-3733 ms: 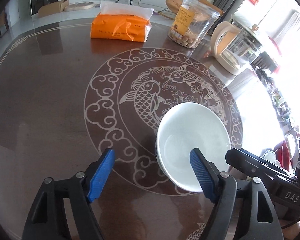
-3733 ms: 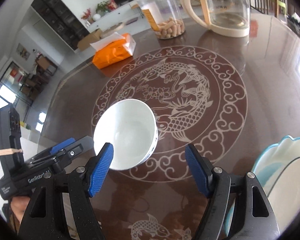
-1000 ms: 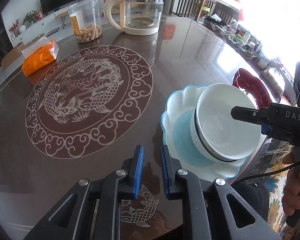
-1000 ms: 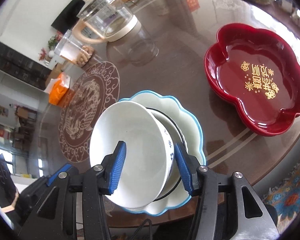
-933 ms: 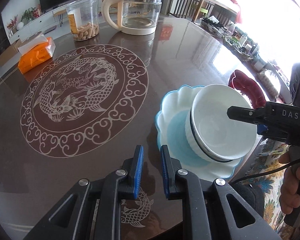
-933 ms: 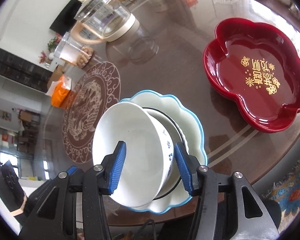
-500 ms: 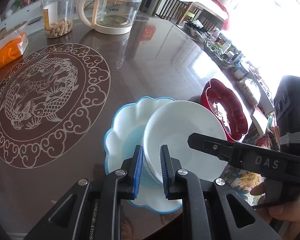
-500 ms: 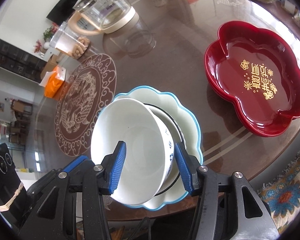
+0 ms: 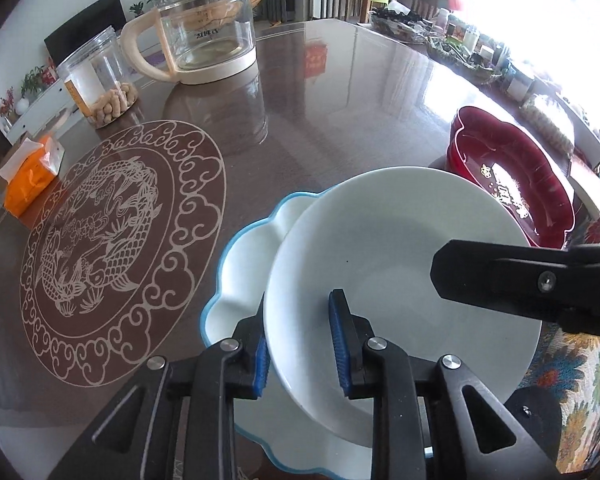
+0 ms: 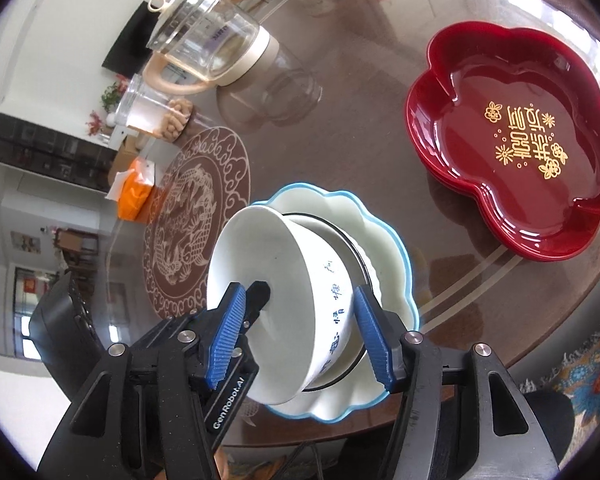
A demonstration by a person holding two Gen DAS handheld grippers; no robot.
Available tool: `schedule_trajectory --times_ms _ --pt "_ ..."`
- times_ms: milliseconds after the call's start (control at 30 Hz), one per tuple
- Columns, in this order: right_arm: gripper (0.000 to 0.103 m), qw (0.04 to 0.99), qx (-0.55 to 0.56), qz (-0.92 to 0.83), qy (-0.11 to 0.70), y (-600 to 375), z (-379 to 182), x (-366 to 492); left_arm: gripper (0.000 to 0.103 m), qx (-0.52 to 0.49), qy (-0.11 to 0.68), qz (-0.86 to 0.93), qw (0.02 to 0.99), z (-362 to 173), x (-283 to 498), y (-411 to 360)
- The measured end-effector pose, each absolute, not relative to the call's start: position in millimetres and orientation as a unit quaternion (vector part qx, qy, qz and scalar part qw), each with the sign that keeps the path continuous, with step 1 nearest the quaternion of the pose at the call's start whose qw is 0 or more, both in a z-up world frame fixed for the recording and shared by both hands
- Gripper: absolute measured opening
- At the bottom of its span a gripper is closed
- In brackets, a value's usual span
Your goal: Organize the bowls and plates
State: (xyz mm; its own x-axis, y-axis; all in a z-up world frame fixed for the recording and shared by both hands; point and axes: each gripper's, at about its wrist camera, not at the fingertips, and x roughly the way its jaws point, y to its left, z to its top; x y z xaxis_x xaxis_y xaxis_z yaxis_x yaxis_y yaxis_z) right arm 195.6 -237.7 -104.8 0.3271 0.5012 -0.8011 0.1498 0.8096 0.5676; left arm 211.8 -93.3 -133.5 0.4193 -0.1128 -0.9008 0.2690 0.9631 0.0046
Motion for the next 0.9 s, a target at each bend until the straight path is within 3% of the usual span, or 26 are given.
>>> schedule_trajectory --times_ms 367,467,600,733,900 --pt "0.063 0.72 0.387 0.127 0.562 -261.3 -112.7 192.5 0.031 0.108 0.522 -0.107 0.84 -136.2 211.0 -99.8" --pt "0.07 0.72 0.407 0.118 0.55 -269.8 -110.9 190.1 0.031 0.105 0.525 -0.115 0.837 -147.4 208.4 -98.9" --pt "0.07 0.707 0.421 0.128 0.554 -273.7 -119.4 192.0 0.031 0.107 0.52 -0.108 0.841 -148.0 206.3 -100.4" --pt "0.07 0.732 0.398 0.123 0.539 -273.5 -111.9 186.9 0.031 0.052 0.53 -0.141 0.835 -142.7 208.0 -88.4" --pt "0.07 0.827 0.294 0.093 0.469 -276.8 -62.7 155.0 0.031 -0.036 0.468 -0.173 0.866 -96.6 194.5 -54.4"
